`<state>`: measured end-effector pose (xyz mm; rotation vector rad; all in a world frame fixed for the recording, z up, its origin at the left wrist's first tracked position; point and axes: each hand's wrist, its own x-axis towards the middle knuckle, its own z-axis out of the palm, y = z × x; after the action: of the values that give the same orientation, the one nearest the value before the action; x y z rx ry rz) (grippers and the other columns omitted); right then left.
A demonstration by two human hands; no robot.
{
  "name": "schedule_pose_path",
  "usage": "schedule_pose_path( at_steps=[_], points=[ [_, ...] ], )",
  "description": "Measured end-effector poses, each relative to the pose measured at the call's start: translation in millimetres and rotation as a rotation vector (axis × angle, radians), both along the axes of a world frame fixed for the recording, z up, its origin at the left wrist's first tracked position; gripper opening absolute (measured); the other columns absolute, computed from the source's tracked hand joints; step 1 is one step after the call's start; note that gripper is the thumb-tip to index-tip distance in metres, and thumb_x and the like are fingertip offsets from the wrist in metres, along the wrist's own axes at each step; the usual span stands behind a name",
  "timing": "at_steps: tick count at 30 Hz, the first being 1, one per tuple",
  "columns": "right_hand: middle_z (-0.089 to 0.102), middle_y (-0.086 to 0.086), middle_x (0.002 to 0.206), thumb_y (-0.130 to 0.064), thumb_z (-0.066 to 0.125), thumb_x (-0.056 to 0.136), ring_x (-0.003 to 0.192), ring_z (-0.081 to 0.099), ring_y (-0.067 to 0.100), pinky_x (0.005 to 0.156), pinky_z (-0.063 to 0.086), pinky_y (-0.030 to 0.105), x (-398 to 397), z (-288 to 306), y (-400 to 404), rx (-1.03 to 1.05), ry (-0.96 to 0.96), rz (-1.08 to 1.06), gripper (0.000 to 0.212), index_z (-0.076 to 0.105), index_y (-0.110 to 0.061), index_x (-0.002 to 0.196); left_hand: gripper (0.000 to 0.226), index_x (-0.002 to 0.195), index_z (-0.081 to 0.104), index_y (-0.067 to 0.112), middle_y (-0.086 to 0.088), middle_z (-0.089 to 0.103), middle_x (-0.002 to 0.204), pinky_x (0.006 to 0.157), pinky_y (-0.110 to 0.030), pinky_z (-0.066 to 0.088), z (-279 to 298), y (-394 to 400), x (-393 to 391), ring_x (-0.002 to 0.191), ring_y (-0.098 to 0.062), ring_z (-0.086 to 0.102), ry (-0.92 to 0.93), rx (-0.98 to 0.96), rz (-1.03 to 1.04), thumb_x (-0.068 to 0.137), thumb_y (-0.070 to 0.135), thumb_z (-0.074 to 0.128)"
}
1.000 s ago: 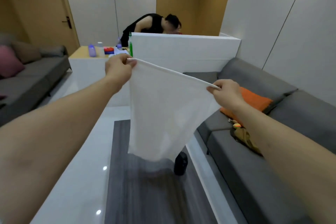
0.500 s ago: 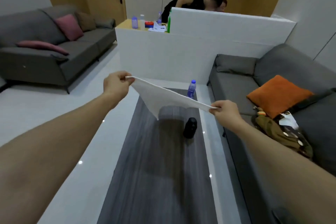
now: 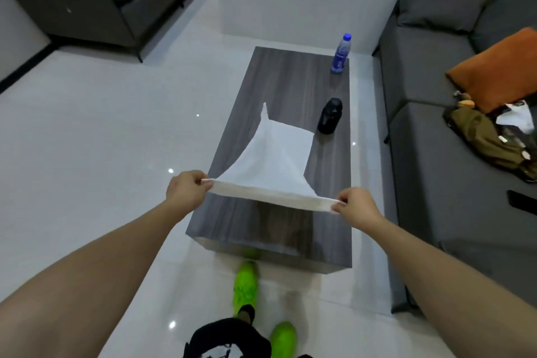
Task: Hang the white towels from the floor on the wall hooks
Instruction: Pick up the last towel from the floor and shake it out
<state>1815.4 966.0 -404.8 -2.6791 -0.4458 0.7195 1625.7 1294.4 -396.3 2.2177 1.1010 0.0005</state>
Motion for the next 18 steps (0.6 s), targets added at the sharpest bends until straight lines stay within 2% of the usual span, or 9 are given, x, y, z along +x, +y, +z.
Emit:
schedule_pose_path(
  at_steps=[3,6,9,15,18],
  points=[
    [0.064,0.000,0.071,-0.026,0.071,0.088,0.069,0.062,0.015,0.067,0.056,0.030,-11,-17,-5,-0.067,0.055,0.037,0.017,0.069,-0.017,0.074,0.015,0.095,0.070,0.020,-0.002,0.066,0.083,0.067,-0.029,0.045,-25,-6,-18,0.076,-0.019,0.059,0.098,0.019,-0.055,0.095,0.030,0.059],
    [0.063,-0.003,0.070,-0.027,0.071,0.088,0.069,0.060,0.012,0.058,0.046,0.022,-6,-23,-3,-0.076,0.080,0.039,0.017,0.066,-0.021,0.073,0.017,0.093,0.071,0.021,-0.003,0.068,0.085,0.073,-0.032,0.049,-39,-4,-16,0.080,-0.024,0.060,0.140,0.004,-0.068,0.093,0.031,0.057],
    [0.063,-0.003,0.068,-0.026,0.070,0.088,0.065,0.059,0.012,0.052,0.039,0.020,11,-26,6,-0.076,0.069,-0.004,0.020,0.065,-0.021,0.070,0.017,0.091,0.069,0.023,-0.004,0.068,0.085,0.075,-0.034,0.052,-48,7,2,0.081,-0.026,0.061,0.181,0.013,-0.087,0.092,0.035,0.057],
    [0.062,-0.001,0.067,-0.024,0.070,0.088,0.063,0.058,0.013,0.054,0.042,0.025,63,-48,43,-0.076,0.067,-0.104,0.020,0.065,-0.019,0.069,0.023,0.077,0.064,0.017,-0.001,0.061,0.070,0.059,-0.028,0.043,-71,44,78,0.070,-0.023,0.059,0.180,0.025,-0.096,0.092,0.030,0.053],
    [0.063,0.001,0.071,-0.022,0.070,0.087,0.071,0.062,0.021,0.063,0.044,0.027,99,-65,73,-0.081,0.068,-0.146,0.010,0.071,-0.016,0.079,0.021,0.075,0.063,0.020,-0.002,0.061,0.072,0.061,-0.029,0.041,-89,68,119,0.074,-0.027,0.059,0.224,-0.003,-0.117,0.091,0.029,0.054]
  ],
)
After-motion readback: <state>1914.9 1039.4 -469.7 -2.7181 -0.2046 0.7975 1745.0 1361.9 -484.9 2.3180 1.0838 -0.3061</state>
